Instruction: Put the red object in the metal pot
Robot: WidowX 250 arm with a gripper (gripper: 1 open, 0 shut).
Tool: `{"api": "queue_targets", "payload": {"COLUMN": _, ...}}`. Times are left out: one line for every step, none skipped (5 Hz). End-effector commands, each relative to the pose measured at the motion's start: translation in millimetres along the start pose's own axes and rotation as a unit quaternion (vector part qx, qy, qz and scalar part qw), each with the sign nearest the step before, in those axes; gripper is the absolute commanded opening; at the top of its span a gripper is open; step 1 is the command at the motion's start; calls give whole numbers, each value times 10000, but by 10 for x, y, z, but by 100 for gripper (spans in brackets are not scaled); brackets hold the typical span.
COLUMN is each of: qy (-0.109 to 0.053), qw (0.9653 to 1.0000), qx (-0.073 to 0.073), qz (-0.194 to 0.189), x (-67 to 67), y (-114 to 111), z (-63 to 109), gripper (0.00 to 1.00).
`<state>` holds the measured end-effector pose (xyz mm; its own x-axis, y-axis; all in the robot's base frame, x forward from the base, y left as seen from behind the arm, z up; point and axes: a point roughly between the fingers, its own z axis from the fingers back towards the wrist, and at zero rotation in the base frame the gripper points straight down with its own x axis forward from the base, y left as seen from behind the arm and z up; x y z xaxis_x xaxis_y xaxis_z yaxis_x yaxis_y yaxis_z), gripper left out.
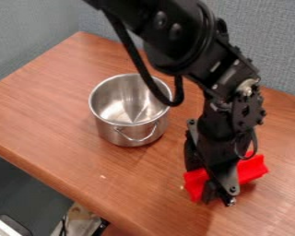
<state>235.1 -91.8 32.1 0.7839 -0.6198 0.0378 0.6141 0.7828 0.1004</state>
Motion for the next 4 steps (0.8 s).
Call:
{"api": "queue_targets", "payload": {"qy": -206, "qw": 9997, "qx": 97, "qz": -106, "x": 125, "y": 15, "z": 69, "gripper": 0}}
{"api": "queue_targets", "payload": {"qy": -207, "qw": 9997, "qx": 105, "qz": -103, "x": 131, "y": 20, "z": 55, "gripper": 0}}
{"api": "queue_targets", "payload": {"qy": -209, "qw": 9997, "qx": 113, "qz": -101, "x": 138, "y": 24, "z": 47, "gripper": 0}}
{"api": "queue_targets", "payload": {"qy": -211, "qw": 9997, "qx": 115, "qz": -91, "x": 143, "y": 27, "z": 44, "gripper": 0}}
